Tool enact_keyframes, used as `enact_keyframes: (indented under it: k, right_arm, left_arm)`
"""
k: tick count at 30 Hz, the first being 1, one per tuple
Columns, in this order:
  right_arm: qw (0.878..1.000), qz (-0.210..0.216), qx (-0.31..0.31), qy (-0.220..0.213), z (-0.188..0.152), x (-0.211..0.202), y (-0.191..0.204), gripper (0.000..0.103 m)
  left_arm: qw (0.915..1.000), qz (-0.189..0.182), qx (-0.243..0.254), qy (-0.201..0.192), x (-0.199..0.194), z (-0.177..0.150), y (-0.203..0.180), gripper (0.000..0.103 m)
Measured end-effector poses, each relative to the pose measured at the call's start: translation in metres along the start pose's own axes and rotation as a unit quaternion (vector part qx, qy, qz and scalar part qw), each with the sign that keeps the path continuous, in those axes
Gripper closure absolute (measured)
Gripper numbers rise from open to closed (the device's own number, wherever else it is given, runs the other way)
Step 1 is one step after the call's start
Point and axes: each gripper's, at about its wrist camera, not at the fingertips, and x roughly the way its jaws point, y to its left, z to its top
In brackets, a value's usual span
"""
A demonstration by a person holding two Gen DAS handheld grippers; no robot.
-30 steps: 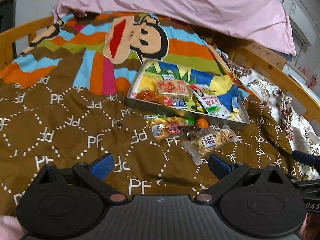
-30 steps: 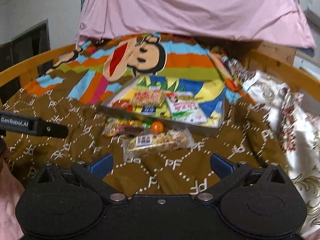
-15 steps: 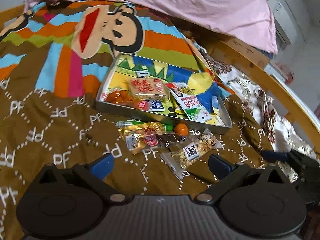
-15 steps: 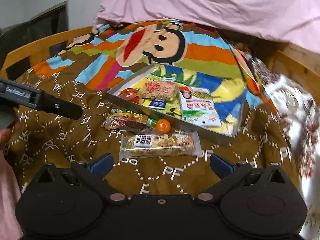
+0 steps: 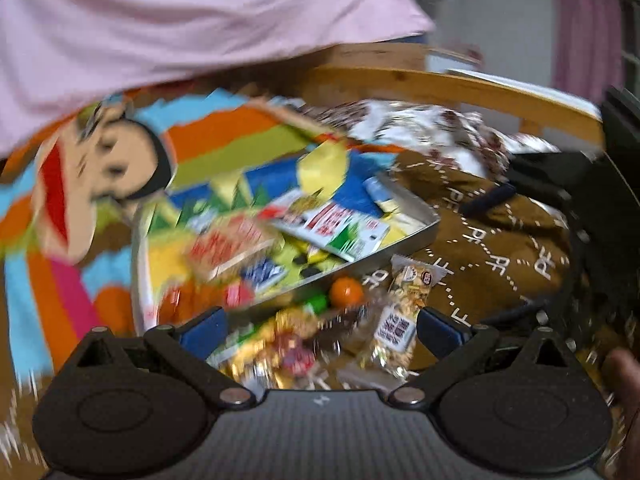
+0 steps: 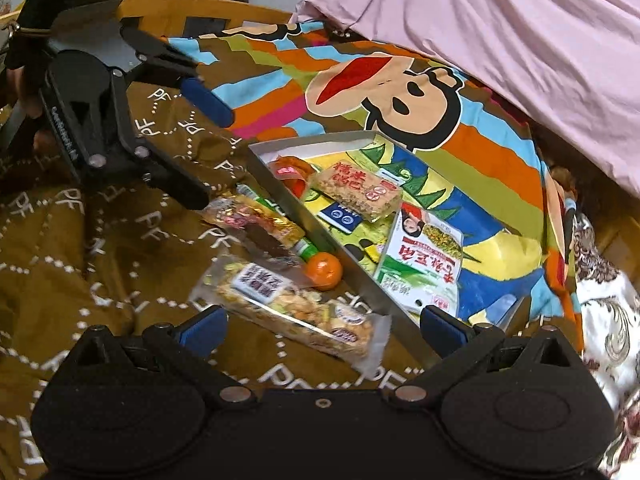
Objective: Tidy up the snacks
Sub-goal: 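Move both tools down toward the snacks lying beside the tray, then grasp the brown jerky stick with the left tool while the right tool grasps the nut bar pack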
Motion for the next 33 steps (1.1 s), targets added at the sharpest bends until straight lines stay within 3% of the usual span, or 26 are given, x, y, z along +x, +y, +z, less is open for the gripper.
enact_keyframes:
  k: [5, 10, 15, 21, 25, 33]
  right_arm:
    - [0.999, 0.013, -0.034, 0.000, 0.001, 0.016, -0.011, 0.001]
    - [0.996, 0.055, -0.072, 0.011, 0.004, 0.033, -0.015, 0.001]
    - [0.986, 0.118, -0.111, 0.026, 0.010, 0.048, -0.008, 0.001]
    - [0.978, 0.159, -0.124, 0.052, 0.016, 0.074, -0.009, 0.006]
    - [0.972, 0.191, -0.106, 0.083, 0.018, 0.088, -0.012, 0.013]
    - [0.974, 0.175, -0.116, 0.089, 0.013, 0.071, -0.012, 0.026]
  left_arm:
    - [0.9975, -0.053, 0.038, 0.028, 0.022, -0.001, -0.001, 0.000]
    - [0.9930, -0.075, 0.012, 0.091, 0.056, -0.008, 0.012, 0.000]
    - [0.9906, -0.095, 0.010, 0.097, 0.073, -0.007, 0.023, 0.000]
    - [0.9828, -0.144, -0.003, 0.116, 0.095, -0.008, 0.031, 0.000]
    - [0.9823, -0.152, -0.011, 0.109, 0.096, -0.010, 0.034, 0.000]
    - [0.9804, -0.139, -0.007, 0.139, 0.089, -0.007, 0.032, 0.001]
